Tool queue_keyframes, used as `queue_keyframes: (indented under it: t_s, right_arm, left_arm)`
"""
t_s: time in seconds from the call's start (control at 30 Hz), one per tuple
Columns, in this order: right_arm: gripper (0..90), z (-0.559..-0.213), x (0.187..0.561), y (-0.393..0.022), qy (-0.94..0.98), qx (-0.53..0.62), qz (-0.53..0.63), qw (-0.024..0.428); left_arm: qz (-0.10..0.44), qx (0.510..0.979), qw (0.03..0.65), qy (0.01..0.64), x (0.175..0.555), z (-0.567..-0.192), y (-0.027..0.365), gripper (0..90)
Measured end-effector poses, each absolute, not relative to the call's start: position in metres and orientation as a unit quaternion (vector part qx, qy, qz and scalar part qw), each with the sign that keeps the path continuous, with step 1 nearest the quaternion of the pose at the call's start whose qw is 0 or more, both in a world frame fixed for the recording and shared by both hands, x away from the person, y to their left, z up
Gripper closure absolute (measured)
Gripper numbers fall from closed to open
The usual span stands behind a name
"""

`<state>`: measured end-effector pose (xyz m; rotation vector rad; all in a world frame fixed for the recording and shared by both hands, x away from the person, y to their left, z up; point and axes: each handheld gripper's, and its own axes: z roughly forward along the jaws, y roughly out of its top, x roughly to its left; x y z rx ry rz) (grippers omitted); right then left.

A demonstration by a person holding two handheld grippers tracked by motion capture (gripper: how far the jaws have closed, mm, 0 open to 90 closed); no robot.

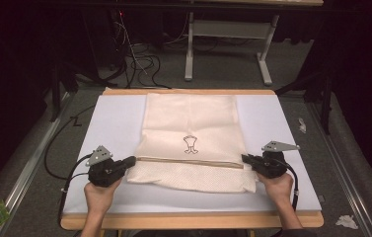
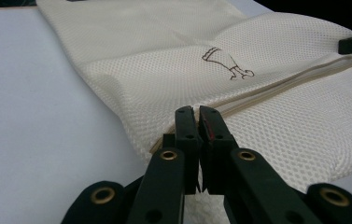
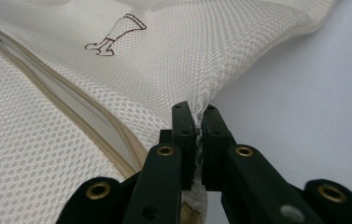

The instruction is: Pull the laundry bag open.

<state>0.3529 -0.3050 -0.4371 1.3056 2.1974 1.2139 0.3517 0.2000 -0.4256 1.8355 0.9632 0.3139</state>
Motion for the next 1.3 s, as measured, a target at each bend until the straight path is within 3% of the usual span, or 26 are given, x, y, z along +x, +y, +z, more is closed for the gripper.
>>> queue_keyframes:
  t_s: [1.0, 1.3]
  right_arm:
    - [88.2, -0.428, 0.353, -0.318, 0.756, 0.459, 0.435, 0.168]
    - [88.0, -0.437, 0.355, -0.327, 0.743, 0.481, 0.441, 0.15]
  left_arm:
    - [0.143, 0.769, 0.484, 0.393, 0.354, -0.425, 0.198, 87.2]
    - [0.134, 0.78, 0.471, 0.388, 0.355, -0.431, 0.191, 87.0]
